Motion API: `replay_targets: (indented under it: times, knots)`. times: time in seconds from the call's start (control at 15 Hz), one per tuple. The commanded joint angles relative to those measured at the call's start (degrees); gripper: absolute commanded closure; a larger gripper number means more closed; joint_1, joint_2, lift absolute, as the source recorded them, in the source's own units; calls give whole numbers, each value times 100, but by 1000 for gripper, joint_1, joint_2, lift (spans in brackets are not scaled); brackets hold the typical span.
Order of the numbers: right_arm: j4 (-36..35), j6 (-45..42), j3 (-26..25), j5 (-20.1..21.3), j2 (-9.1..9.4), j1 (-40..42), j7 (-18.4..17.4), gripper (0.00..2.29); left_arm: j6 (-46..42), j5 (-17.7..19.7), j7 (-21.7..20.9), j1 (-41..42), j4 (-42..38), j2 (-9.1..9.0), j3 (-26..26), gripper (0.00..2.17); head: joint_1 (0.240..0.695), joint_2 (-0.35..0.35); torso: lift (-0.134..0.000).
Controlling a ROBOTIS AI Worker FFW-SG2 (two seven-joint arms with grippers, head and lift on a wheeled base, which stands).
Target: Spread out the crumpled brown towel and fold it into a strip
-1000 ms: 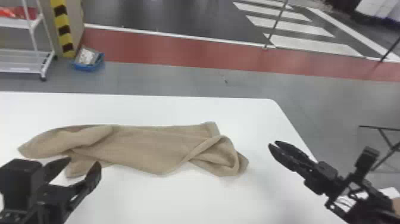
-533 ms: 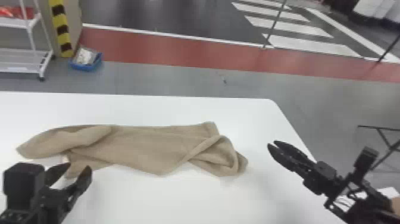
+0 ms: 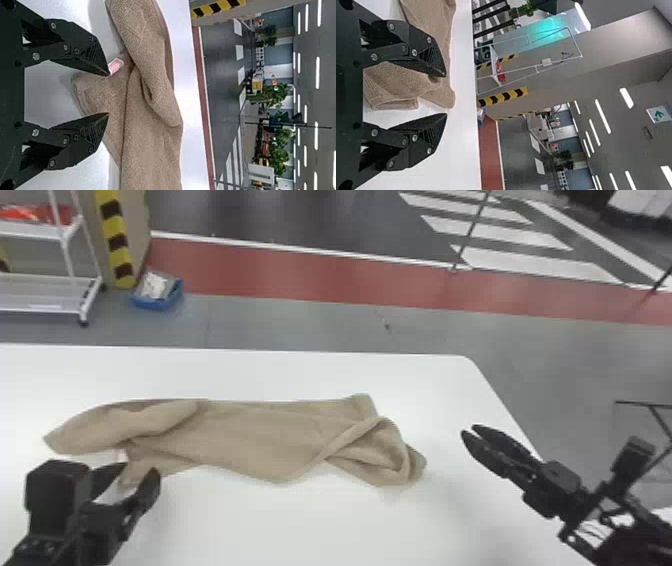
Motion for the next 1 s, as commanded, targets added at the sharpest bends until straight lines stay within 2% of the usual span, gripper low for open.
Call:
replay_targets:
  times: [0.0, 0.2, 0.27, 0.33, 0.4, 0.6, 0.93]
  knots:
    - [15, -23, 3, 0, 8, 0, 0, 637, 129, -89, -9, -24, 14, 0, -8, 637, 695, -275, -124]
    - [6, -23, 12, -9, 8, -9, -9, 637, 357, -98, -26, -68, 14, -8, -8, 637, 695, -272, -124]
    - [6, -23, 12, -44, 8, -9, -9, 637, 375, -98, -35, -68, 14, -8, -8, 792, 695, -271, -124]
    - [6, -23, 3, -70, 8, -9, 0, 637, 375, -98, -17, -68, 5, -17, 1, 1136, 695, -270, -124]
    - [6, -23, 3, -70, -1, -9, -9, 637, 375, -89, -9, -77, 5, -44, 18, 1342, 695, -270, -124]
    - [6, -40, 30, -70, -1, -26, -36, 637, 234, 78, -44, 29, -250, -44, 98, 1355, 695, -270, -124]
    - [261, 48, 205, 395, -63, -360, -414, 640, 252, 219, -70, 213, -883, -8, 194, 1355, 695, -280, -124]
